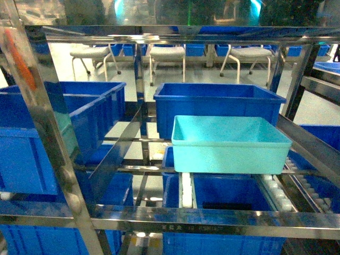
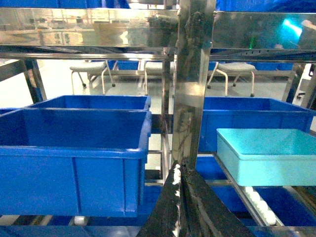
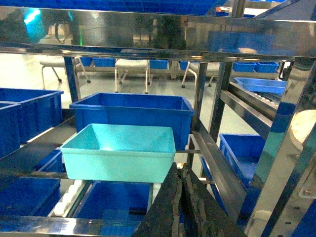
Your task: Organize blue bins on left shelf correctly
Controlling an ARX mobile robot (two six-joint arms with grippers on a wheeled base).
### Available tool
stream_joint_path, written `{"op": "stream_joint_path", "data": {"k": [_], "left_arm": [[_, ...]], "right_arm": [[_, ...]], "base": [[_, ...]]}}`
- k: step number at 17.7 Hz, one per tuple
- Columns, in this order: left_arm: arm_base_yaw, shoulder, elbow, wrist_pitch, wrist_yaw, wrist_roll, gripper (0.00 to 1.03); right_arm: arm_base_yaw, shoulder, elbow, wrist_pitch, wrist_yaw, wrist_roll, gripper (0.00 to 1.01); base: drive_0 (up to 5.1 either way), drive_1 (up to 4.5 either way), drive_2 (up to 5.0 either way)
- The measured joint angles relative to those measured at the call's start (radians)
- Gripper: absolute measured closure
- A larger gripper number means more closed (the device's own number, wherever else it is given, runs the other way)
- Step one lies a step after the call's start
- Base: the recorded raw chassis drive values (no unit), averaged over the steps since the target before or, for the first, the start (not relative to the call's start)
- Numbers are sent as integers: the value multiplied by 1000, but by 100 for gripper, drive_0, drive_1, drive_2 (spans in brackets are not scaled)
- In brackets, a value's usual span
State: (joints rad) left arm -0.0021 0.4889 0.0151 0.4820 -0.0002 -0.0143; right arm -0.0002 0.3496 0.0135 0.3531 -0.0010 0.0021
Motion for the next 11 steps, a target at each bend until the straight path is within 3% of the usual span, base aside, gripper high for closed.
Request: {"op": "stream_joint_path", "data": {"k": [7, 11], "left_arm": [[0, -209, 0, -200, 0, 0, 101], [0, -248, 0, -239, 0, 0, 101]], "right_arm": [[0, -151, 0, -152, 0, 0, 99], [0, -178, 0, -181, 0, 0, 99]], "base": [[0, 0, 0], [0, 0, 0]]}}
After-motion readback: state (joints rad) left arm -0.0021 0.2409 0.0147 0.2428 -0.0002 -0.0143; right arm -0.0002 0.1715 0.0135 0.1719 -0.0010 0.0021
